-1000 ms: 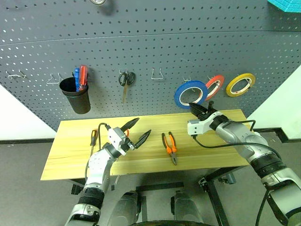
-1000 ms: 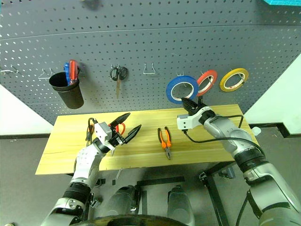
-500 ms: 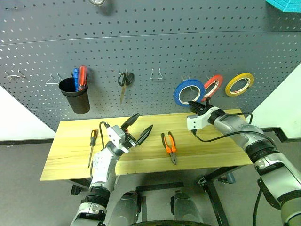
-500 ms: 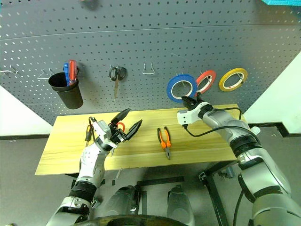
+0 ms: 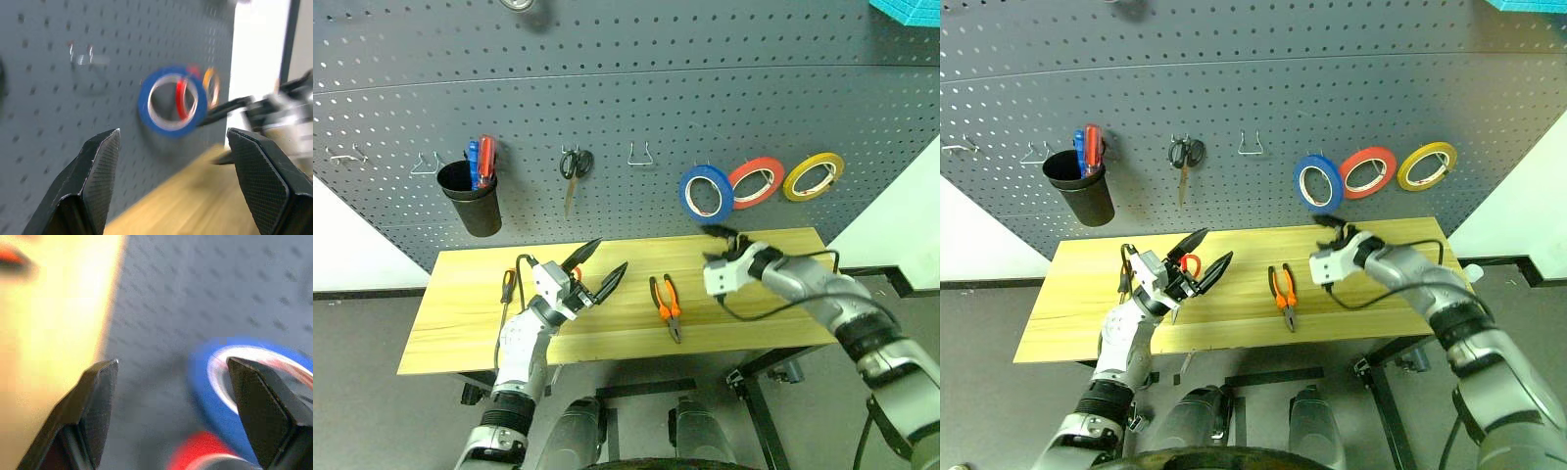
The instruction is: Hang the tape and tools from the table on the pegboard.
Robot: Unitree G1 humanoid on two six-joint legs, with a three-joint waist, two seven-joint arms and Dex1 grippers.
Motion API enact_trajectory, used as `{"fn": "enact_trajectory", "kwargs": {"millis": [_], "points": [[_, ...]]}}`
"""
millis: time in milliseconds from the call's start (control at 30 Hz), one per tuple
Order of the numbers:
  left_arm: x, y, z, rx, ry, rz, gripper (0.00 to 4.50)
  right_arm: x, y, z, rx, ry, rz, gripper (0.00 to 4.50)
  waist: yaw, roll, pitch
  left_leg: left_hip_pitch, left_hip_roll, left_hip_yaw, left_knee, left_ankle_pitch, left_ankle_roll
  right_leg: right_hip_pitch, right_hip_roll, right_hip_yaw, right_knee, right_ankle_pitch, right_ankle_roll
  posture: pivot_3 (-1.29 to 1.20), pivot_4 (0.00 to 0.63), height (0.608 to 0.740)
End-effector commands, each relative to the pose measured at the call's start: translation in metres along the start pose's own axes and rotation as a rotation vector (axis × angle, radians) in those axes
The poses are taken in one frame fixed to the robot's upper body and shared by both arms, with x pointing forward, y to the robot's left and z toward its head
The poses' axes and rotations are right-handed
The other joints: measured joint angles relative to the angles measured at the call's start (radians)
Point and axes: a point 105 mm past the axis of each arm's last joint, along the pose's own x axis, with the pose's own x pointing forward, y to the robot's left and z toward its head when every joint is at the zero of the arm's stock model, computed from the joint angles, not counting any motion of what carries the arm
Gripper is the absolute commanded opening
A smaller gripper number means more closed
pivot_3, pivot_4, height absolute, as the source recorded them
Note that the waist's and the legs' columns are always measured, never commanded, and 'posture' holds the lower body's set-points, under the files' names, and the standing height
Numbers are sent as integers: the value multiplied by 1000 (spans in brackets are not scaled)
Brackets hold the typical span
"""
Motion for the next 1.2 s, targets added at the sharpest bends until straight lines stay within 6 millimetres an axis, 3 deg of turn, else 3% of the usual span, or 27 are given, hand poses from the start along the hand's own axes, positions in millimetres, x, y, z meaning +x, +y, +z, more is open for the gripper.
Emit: {"fn": "enact_trajectory", "kwargs": {"millis": [33, 167, 300, 400, 633, 900, 1200], "points": [[-5, 7, -4, -28, 72, -4, 3652, 3, -5, 20, 162, -48, -4, 3693, -13, 0, 0, 0, 0, 0, 0, 0, 0, 0, 0, 0, 0, 0, 0, -85, 123, 728], [-23, 14, -23, -7, 229, -14, 3652, 11, 16, 39, 415, -58, 80, 3693, -26, -1, 2, 0, 1, -1, 6, 0, 0, 2, 0, 0, 2, 0, 0, -81, 132, 728], [-44, 19, -34, -16, 349, -31, 3652, 21, 31, 54, 757, -11, 174, 4462, -23, -2, 4, 1, 3, -4, 7, 0, 0, 3, 2, 0, 2, -1, -3, -75, 146, 728], [-60, 17, -37, -49, 407, -72, 3652, 29, 34, 62, 1001, 77, 200, 4462, -20, -1, 9, 1, 3, -5, 7, -1, 0, 0, 1, 0, 3, -1, -3, -73, 157, 728], [-91, -2, -48, -97, 549, -238, 3652, 40, 35, 62, 1283, 319, 156, 4462, -18, 3, 17, -1, 4, -6, 6, -2, -1, -3, -2, 0, 2, -2, -4, -70, 174, 728], [-91, -7, -48, -105, 551, -266, 3652, 52, 27, 58, 1436, 434, 62, 4462, -19, 5, 25, -2, 4, -5, 1, -2, -1, -8, -3, 0, 0, -2, -4, -70, 182, 728], [-83, -17, -41, -155, 492, -285, 3652, 72, 30, 61, 1663, 523, 80, 4462, -22, 5, 26, -5, 4, -4, -7, -1, 0, -17, -3, 2, 2, 0, -2, -65, 184, 728]]}}
